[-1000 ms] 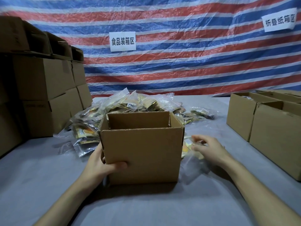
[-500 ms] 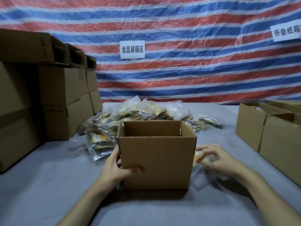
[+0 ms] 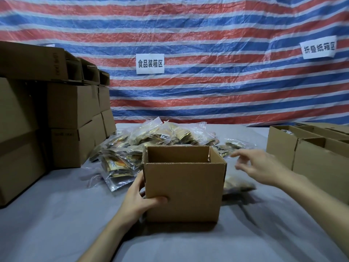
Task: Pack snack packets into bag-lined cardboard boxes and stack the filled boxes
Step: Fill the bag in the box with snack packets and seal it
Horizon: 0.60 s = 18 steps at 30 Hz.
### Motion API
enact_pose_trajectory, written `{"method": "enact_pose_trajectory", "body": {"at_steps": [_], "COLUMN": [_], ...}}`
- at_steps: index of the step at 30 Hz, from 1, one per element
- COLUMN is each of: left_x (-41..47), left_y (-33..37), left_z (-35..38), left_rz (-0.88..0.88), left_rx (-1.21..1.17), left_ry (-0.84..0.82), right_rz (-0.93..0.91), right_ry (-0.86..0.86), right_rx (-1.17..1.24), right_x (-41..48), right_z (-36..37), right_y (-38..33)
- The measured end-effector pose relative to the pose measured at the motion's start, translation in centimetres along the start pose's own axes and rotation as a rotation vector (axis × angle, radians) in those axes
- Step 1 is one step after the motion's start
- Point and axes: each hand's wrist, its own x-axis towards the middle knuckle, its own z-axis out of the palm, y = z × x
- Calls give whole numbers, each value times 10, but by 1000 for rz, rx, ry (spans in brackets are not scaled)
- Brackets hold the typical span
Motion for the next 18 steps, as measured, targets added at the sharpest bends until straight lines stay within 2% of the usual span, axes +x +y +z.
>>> {"method": "enact_pose_trajectory", "body": {"at_steps": [4,10,18], "left_x": [-1,-1,-1], "left_y": [0,2,2], "left_z": [0,2,2], "left_rz": [-6,13,7], "left_rx": [-25,-53,-93], "left_ry": [-19,-36,-62], "right_rz": [21,51,8], "right_ry": [65,302,448], "right_rx": [-53,80,216], "right_x": [16,38,51], "right_z": [-35,-89,-127], "right_y": [-20,-57,-102]}}
